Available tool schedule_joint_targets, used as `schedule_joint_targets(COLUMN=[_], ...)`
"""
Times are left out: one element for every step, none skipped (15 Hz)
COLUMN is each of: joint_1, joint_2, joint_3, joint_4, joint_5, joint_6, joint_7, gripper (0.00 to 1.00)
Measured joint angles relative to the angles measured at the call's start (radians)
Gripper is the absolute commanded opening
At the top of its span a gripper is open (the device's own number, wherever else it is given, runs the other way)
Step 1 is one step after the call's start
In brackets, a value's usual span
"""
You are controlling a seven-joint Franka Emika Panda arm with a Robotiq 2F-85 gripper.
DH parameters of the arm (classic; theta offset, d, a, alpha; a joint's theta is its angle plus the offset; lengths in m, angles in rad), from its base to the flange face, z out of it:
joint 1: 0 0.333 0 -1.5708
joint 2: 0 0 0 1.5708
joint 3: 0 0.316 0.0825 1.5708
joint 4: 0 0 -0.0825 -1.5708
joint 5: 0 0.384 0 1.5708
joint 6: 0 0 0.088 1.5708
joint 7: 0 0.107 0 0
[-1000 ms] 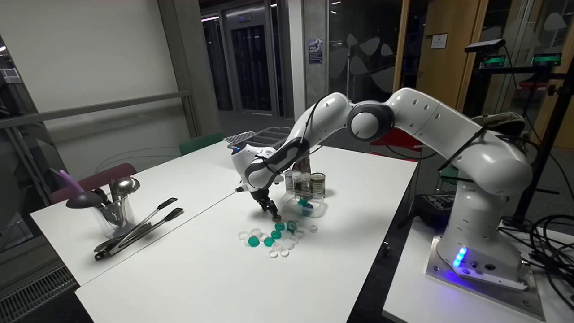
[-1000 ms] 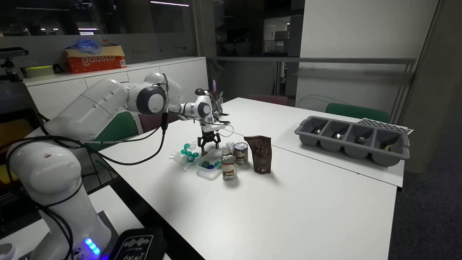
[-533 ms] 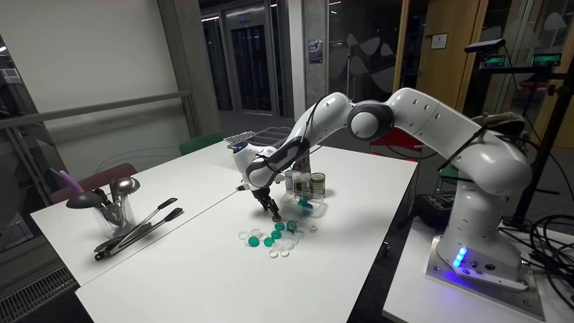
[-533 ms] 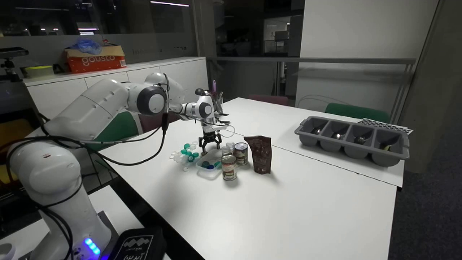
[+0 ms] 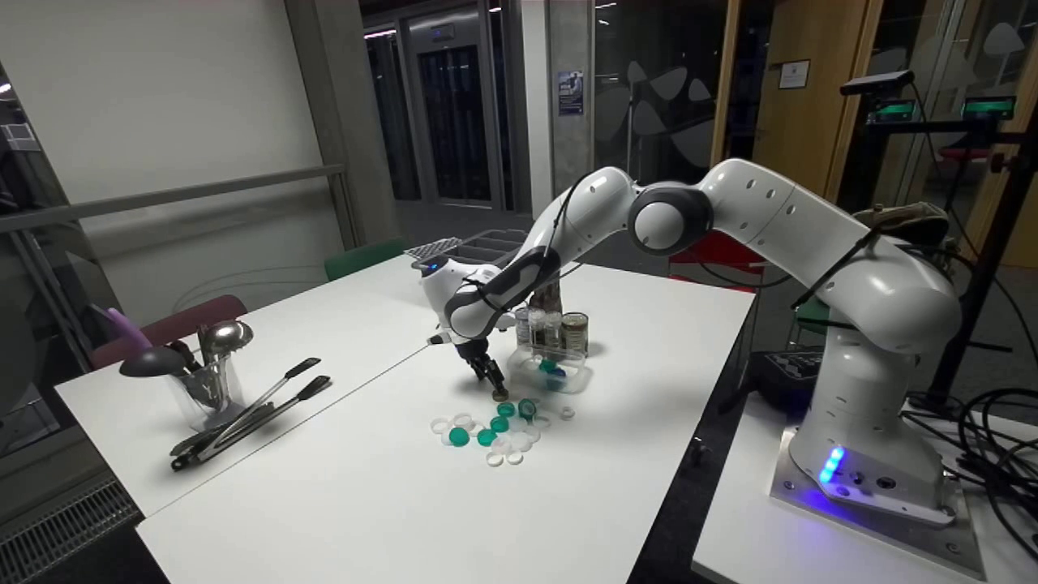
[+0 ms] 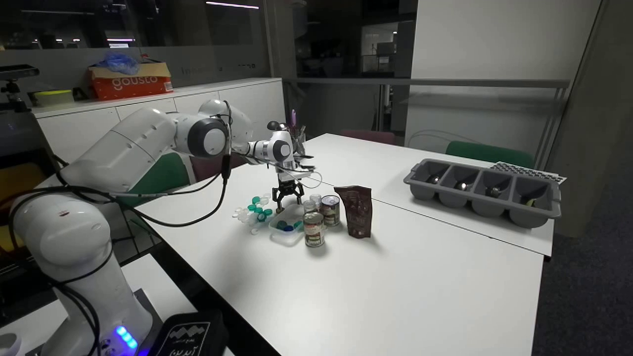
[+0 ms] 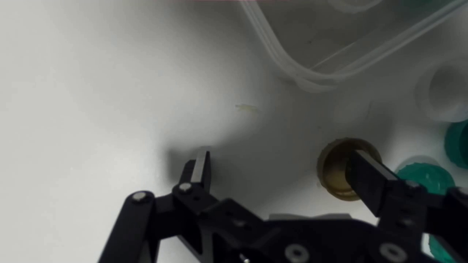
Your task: Pick up the brown marble and put n the container
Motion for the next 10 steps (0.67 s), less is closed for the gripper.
schedule_joint_targets(joint_1=[0.0,0.0,0.0,-0.001,-0.002,-0.003,-0.004,-0.005,-0.006,-0.007], joint_2=[0.0,0.0,0.0,0.0,0.0,0.001,0.001,0.001,0.001,0.001], joint_3=[0.0,0.0,0.0,0.0,0.0,0.0,0.0,0.0,0.0,0.0], joint_4=[0.0,0.0,0.0,0.001,0.001,0.001,0.001,0.002,0.002,0.003], joint_5=[0.0,0.001,0.002,0.003,0.004,0.005,0.008,0.011,0.014,0.017], joint_6=[0.0,0.0,0.0,0.0,0.0,0.0,0.0,-0.001,-0.001,-0.001], joint_7=[0.0,0.0,0.0,0.0,0.0,0.0,0.0,0.0,0.0,0.0], gripper=[1.0,0.92,0.74,0.66,0.58,0.51,0.42,0.36,0.29,0.19])
